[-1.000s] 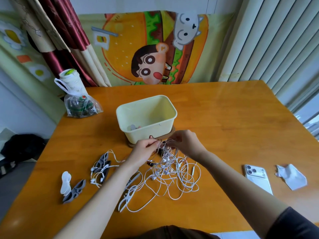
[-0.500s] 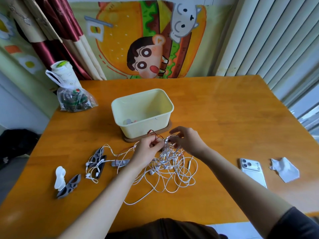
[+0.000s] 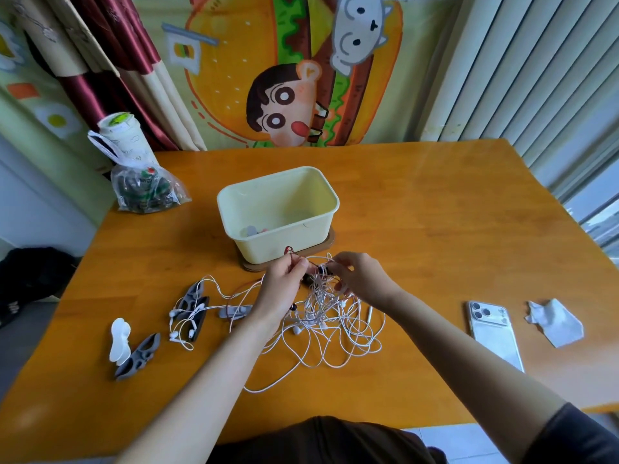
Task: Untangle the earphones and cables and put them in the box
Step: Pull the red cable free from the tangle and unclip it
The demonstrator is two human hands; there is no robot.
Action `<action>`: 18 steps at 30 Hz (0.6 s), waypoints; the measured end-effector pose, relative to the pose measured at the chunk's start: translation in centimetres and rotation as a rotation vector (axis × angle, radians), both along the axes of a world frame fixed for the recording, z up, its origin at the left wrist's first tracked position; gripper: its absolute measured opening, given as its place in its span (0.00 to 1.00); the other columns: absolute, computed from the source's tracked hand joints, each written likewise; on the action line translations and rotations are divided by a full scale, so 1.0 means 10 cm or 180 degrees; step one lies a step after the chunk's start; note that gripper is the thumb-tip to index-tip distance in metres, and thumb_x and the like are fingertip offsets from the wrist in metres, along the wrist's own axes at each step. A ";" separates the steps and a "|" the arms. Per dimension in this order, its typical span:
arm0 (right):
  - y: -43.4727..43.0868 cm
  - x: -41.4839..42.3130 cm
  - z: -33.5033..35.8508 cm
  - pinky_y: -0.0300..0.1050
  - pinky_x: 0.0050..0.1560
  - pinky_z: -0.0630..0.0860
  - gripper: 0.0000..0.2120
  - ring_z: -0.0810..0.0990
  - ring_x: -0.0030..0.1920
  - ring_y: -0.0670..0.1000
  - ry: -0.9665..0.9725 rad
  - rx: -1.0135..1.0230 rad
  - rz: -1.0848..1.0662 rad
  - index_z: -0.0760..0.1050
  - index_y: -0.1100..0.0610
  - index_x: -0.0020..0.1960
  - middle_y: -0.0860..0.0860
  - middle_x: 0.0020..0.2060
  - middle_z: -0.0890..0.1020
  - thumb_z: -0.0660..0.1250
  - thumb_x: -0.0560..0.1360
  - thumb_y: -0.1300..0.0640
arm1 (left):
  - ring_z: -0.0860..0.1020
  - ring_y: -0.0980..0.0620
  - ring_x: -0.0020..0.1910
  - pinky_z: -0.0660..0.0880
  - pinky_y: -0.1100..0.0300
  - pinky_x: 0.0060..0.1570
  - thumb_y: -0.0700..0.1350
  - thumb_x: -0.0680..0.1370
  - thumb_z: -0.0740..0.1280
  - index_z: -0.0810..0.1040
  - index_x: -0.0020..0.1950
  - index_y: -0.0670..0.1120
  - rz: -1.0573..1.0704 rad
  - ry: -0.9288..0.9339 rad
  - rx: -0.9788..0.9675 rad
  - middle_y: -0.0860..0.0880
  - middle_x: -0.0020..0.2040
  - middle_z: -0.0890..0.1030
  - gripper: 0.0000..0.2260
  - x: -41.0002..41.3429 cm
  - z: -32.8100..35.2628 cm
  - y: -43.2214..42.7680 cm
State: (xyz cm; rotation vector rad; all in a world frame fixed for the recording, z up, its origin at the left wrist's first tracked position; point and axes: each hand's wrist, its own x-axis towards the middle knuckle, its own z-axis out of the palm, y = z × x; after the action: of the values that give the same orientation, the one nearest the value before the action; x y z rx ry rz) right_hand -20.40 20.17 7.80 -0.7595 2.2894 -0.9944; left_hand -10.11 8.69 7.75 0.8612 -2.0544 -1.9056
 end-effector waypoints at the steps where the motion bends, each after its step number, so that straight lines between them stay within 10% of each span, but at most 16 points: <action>1: 0.00 0.01 0.00 0.33 0.32 0.74 0.07 0.79 0.31 0.48 -0.0023 -0.0133 -0.0113 0.75 0.60 0.54 0.57 0.39 0.82 0.63 0.78 0.58 | 0.70 0.60 0.29 0.64 0.67 0.33 0.41 0.82 0.58 0.76 0.41 0.47 0.0034 -0.0004 0.0022 0.57 0.32 0.76 0.12 0.00 0.01 0.00; 18: -0.07 0.18 0.03 0.34 0.33 0.73 0.06 0.78 0.29 0.41 0.0049 -0.0551 -0.0120 0.73 0.57 0.53 0.48 0.32 0.81 0.65 0.76 0.59 | 0.63 0.55 0.29 0.61 0.64 0.29 0.41 0.82 0.58 0.71 0.44 0.42 0.0228 -0.0014 0.0256 0.50 0.30 0.65 0.08 -0.04 0.02 0.00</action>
State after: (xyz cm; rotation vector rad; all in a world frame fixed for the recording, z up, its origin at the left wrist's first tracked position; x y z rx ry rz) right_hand -18.59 19.46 8.06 -0.7985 2.2593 -1.2203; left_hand -10.52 8.69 7.96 0.9448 -1.9340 -1.9613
